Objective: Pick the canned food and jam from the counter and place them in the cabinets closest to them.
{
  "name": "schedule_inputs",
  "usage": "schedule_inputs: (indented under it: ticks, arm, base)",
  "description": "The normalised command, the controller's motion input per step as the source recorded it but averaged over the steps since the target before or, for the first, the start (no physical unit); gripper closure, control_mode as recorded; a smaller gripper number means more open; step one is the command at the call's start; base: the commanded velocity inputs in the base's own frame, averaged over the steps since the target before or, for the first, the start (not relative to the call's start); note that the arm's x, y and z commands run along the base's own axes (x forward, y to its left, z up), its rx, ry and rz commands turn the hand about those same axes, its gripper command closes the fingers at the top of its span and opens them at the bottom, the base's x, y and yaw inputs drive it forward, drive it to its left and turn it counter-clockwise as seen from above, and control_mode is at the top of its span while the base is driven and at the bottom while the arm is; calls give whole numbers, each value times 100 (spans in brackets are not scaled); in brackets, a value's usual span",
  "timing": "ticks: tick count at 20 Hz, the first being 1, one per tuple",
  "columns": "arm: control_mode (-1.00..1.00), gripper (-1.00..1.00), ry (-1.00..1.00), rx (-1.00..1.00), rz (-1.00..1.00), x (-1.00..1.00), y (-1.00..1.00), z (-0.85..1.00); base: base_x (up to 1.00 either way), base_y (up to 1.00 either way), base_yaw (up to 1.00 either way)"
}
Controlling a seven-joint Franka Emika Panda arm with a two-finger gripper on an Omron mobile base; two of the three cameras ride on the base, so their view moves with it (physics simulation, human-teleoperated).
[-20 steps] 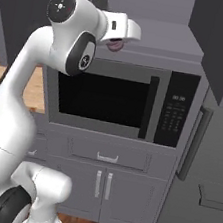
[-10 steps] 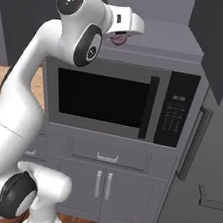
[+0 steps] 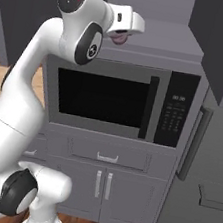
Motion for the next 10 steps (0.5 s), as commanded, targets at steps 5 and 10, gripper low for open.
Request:
schedule_inputs:
  ticks: [5,10]
  arm:
    - [-100,100,0,0,0,32,-3,0]
    - [-100,100,0,1,1,36,-12,0]
  base:
    - [0,0,0]
    - [0,0,0]
